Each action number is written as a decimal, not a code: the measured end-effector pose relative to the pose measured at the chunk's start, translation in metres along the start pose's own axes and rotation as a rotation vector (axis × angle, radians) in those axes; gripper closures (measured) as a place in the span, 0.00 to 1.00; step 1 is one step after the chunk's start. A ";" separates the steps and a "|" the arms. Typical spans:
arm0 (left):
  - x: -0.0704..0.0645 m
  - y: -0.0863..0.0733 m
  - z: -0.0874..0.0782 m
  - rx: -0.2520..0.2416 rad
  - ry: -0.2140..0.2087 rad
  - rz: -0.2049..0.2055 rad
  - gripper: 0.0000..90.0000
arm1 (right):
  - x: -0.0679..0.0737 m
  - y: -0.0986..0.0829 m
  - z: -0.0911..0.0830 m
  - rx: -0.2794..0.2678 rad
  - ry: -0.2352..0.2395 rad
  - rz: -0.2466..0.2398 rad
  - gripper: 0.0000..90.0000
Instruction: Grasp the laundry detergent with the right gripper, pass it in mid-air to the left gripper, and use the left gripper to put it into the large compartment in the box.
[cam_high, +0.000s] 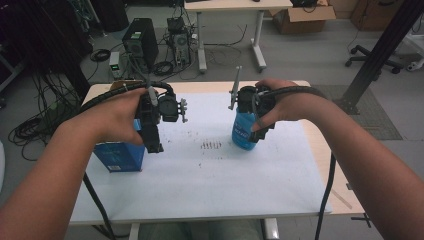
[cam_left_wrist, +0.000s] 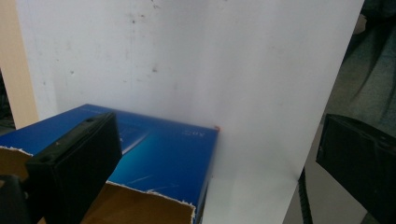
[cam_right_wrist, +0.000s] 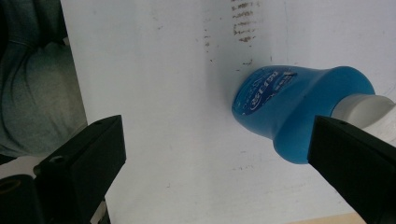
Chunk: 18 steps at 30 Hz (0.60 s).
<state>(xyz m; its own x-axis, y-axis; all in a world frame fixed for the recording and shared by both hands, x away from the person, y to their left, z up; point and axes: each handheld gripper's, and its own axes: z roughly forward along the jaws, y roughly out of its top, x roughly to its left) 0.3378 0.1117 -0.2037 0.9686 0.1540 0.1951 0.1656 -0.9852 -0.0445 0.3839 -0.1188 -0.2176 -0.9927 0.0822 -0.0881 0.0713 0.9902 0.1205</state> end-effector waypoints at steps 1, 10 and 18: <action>0.000 0.000 0.000 0.002 0.001 0.002 0.00 | 0.000 0.000 0.000 -0.004 -0.002 -0.001 0.05; -0.001 0.003 0.000 0.004 0.001 0.005 0.00 | 0.003 -0.001 -0.001 -0.011 -0.010 0.003 0.05; -0.005 0.002 0.004 -0.007 -0.009 0.009 0.00 | 0.008 -0.015 0.000 -0.038 -0.011 0.034 0.05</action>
<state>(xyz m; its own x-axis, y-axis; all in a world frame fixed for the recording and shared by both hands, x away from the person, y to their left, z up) 0.3344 0.1092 -0.2083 0.9718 0.1455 0.1854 0.1554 -0.9871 -0.0397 0.3754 -0.1329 -0.2202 -0.9886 0.1168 -0.0946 0.1006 0.9818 0.1611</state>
